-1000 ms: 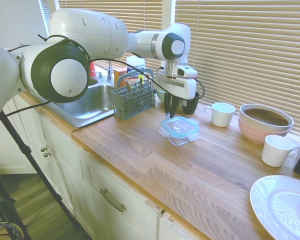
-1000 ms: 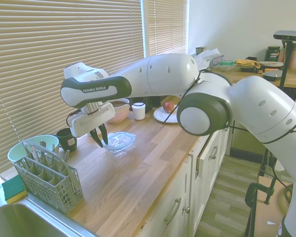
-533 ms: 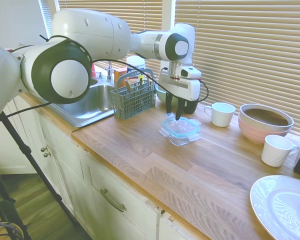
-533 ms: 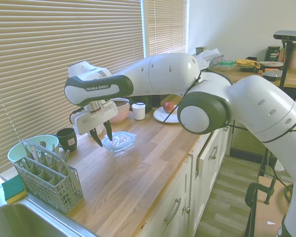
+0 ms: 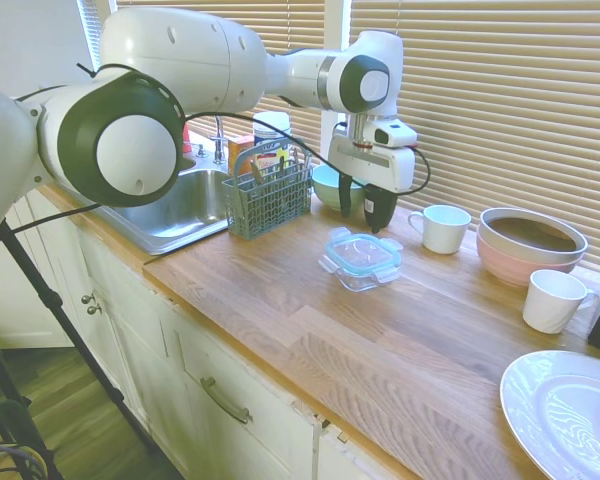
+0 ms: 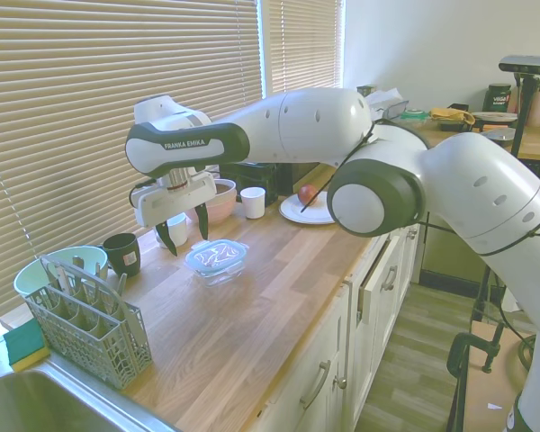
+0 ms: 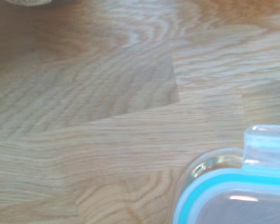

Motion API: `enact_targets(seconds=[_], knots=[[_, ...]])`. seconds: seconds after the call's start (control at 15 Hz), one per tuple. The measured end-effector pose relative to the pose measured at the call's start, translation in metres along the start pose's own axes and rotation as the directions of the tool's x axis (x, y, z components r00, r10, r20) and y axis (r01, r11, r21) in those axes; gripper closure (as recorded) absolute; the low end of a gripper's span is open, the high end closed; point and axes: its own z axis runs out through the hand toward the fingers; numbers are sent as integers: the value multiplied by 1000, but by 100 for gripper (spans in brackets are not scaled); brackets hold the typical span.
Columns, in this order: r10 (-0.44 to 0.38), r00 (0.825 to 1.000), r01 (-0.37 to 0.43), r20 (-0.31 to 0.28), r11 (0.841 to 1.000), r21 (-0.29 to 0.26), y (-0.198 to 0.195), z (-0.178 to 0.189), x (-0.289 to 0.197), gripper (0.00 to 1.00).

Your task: Cover the lid of the food container

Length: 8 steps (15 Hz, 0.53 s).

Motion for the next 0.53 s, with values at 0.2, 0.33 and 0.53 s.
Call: enact_targets(seconds=[0.2,0.33,0.53], knots=[[-53,999,54,-7,998,37,12,-25,-1,0],[-91,996,91,-14,994,58,25,-47,-7,0],[-137,990,138,-22,987,83,48,-83,-24,0]])
